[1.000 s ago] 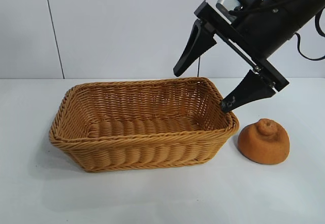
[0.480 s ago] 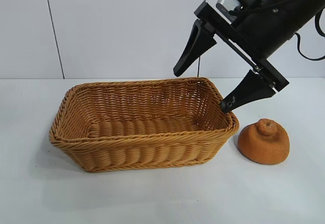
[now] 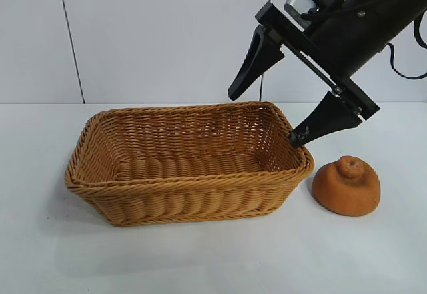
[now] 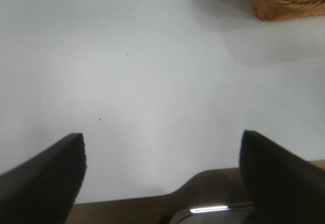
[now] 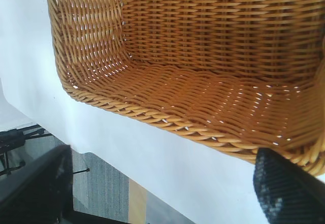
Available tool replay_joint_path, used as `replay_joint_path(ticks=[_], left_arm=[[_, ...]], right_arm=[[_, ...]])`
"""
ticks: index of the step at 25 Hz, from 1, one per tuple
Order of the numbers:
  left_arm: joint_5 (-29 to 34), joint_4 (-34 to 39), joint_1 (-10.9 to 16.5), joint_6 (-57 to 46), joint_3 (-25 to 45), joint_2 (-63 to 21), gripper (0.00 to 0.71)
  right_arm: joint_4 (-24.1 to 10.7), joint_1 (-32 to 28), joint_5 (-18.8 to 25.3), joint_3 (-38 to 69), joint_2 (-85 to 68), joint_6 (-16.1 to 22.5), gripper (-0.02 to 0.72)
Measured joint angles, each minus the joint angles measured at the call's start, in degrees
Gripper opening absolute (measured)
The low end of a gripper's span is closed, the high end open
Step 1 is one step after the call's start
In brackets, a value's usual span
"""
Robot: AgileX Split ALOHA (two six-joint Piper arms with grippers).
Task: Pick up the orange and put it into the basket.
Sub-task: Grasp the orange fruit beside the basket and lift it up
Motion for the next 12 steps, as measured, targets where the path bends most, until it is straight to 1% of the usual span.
replay_joint_path(ticks=[2,5,7,8,12], left_arm=[[-0.01,0.00,0.00,0.00,0.06,-2.55,0.590],[-0.01,0.05,0.00,0.00,0.12,-7.66,0.589],[0.05,0.05,0.00,0.00,0.12,-11.76,0.589],[0.05,0.05,0.00,0.00,0.12,-12.97,0.589],[0.05,0.10,0.00,0.00,0.12,-13.46,0.589]], right_arm=[[-5.48,0.00,0.32,-2.80,0.00,3.76,0.662],[-14.67,0.00,0.81,-6.58,0.00,9.23,0.662],[-19.07,0.00,1.66,-8.23,0.00,11.36,0.662],[-20.76,-0.21,1.97,-8.60,0.00,12.06,0.662],[-24.61,-3.11,3.13,-8.82,0.00,12.74,0.662]])
